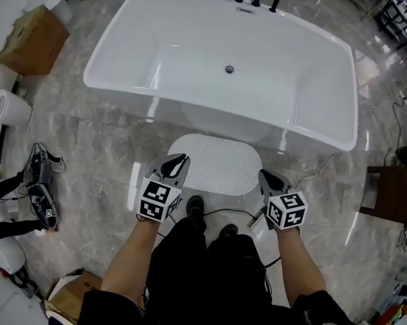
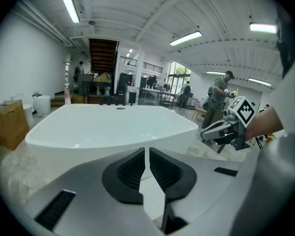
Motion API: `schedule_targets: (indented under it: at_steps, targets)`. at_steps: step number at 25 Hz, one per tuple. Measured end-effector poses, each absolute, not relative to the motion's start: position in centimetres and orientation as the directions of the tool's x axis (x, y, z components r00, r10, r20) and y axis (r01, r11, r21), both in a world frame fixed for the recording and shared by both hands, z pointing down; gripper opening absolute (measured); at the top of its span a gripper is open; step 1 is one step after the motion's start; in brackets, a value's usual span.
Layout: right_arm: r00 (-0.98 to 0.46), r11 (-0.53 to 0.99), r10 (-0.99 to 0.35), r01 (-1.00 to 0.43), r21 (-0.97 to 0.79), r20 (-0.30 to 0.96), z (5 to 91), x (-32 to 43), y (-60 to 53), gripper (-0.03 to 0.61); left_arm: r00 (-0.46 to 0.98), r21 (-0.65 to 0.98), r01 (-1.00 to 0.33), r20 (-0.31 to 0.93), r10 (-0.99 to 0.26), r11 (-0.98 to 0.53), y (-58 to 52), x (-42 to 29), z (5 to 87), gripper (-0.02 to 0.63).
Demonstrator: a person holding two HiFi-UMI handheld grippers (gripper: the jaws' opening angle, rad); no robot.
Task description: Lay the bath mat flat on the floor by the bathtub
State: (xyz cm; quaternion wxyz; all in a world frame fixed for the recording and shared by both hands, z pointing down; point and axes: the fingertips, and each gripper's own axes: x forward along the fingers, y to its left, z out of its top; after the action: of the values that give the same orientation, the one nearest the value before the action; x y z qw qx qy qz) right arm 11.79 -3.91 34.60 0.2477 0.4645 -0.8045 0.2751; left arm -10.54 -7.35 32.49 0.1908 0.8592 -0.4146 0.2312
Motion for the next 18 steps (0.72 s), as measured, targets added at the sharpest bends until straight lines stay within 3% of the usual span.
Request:
schedule_targets:
  at_steps: [10,18]
  targets:
    - [-0.401,0.414,-0.649,-0.899,-0.142,0.646,22.0,6.4,-1.5,0.014,0.603,0.189,-0.778,0.491,-0.629,-0.599,-7.2,-13.3,20.8,0.028]
    - [-0.339,0.333,-0.746,-0.935,-0.120,0.573,16.2,6.9,-2.3,0.013,0.654,0.167,-0.740,0.409,-0.637,-0.652,-8.5,-13.6,14.2,0.026]
